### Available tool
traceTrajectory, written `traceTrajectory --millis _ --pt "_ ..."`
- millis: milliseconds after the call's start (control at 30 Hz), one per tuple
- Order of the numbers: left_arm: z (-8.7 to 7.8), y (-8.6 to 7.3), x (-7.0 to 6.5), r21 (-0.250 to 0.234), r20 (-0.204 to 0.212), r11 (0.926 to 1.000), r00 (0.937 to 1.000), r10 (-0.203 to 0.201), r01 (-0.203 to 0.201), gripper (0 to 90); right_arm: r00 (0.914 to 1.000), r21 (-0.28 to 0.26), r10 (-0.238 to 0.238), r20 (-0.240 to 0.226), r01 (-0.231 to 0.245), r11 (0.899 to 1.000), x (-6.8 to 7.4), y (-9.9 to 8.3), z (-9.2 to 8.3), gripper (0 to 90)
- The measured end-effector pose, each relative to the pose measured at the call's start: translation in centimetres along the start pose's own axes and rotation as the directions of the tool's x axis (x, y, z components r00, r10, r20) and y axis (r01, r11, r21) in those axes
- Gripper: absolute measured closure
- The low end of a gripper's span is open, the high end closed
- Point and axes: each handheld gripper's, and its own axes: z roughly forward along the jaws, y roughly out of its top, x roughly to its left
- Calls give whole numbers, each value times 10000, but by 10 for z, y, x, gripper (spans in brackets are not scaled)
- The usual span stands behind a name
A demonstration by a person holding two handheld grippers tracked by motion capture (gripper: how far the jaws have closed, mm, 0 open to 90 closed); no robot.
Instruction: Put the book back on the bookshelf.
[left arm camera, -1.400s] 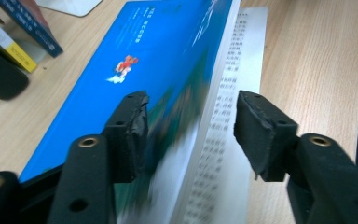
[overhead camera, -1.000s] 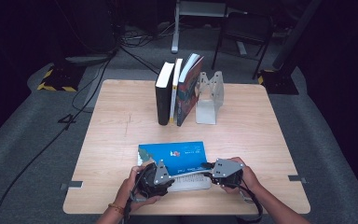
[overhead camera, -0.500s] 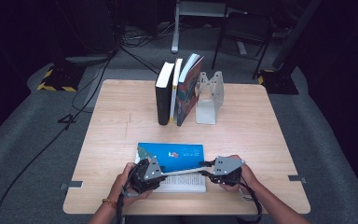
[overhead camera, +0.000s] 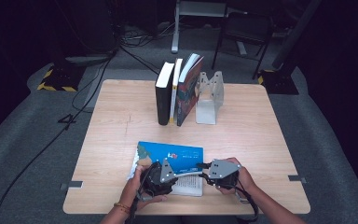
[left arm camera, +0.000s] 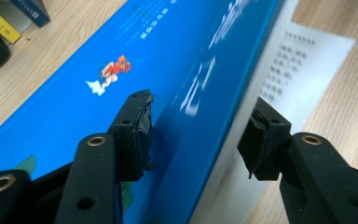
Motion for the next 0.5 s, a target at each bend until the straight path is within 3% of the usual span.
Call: traceTrajectory --millis 133,300,400,467,500 --pt "1 0 -3 -123 -208 9999 9997 -99 96 599 9999 -65 -51 -92 50 10000 4 6 0 738" --pt "0 -1 -5 -323 -487 9986 9980 394 -410 709 9998 -182 25 -172 -28 9998 5 7 1 707" --pt "-4 -3 -4 -783 -774 9944 9949 650 -711 766 9974 -720 707 -165 -717 9948 -2 6 -3 596" --pt "-8 -5 3 -1106 -526 9930 9980 360 -417 793 9961 -805 871 173 -854 9931 -9 2 -9 533" --pt "-10 -6 6 -1328 -410 9907 9989 233 -286 802 9939 -859 1097 85 -1086 9904 -14 -2 -11 519"
